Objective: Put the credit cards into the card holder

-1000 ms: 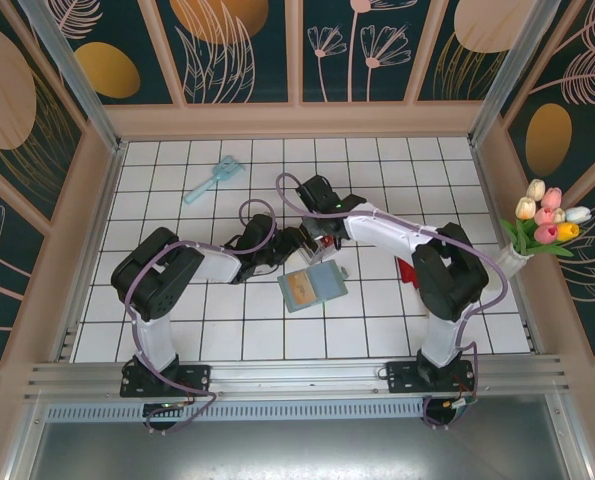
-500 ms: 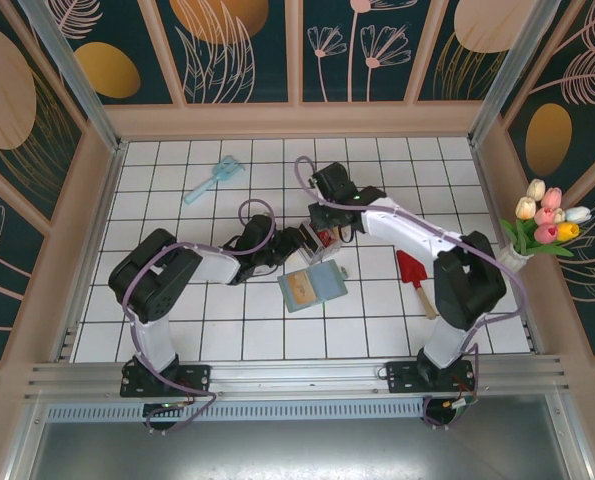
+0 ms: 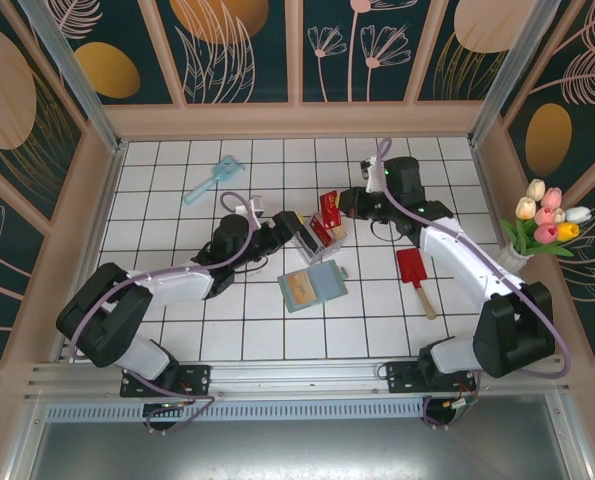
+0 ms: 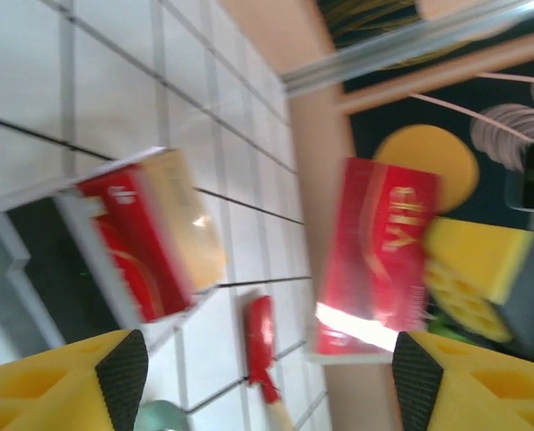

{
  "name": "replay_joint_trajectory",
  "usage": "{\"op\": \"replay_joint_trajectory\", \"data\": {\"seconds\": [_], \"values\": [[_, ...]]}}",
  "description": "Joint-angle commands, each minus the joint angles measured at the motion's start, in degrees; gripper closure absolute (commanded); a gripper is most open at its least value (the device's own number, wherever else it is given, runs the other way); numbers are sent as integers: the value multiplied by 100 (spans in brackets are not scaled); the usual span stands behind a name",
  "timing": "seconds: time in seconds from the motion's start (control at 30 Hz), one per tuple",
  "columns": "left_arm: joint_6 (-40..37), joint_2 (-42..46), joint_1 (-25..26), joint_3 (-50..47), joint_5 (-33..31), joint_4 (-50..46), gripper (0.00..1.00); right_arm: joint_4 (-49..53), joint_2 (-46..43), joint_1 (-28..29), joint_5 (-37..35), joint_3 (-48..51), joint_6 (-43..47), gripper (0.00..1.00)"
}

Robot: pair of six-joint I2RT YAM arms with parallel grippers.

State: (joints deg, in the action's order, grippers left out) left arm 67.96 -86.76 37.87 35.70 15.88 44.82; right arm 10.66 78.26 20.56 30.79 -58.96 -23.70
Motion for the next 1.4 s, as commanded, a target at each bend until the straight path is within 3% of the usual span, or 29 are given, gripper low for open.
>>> {"op": "replay_joint_trajectory", "data": {"seconds": [0.0, 0.13, 0.37, 0.8, 0.83, 0.9, 1.0, 1.07, 1.17, 1.37], "values": [[-5, 60, -16, -17, 778, 1018, 24, -823, -204, -111, 1424, 214, -550, 100], [139, -149, -16, 122, 1053, 1362, 28, -1175, -229, -144, 1964, 360, -766, 100], [448, -347, -17, 85, 1076, 1911, 44, -1540, -294, -160, 2184, 564, -1036, 100], [754, -394, -12, -157, 959, 2292, 98, -1562, -249, -250, 2169, 813, -1094, 100], [809, -394, -17, -196, 972, 2319, 100, -1481, -248, -255, 2120, 837, -1023, 93], [896, -362, -8, -309, 966, 2286, 100, -1077, -295, -281, 1740, 858, -768, 78], [887, -142, 20, -566, 742, 1722, 100, -258, -372, -298, 554, 1035, -266, 59], [717, 72, 130, -724, 386, 1090, 100, 33, -317, -298, 19, 1249, -146, 57], [622, 261, 446, -792, -245, 75, 100, -33, -203, -290, -122, 1718, -125, 57], [1118, 209, 1081, -1162, -929, -127, 100, -663, -52, -257, 228, 2444, -214, 55]]}}
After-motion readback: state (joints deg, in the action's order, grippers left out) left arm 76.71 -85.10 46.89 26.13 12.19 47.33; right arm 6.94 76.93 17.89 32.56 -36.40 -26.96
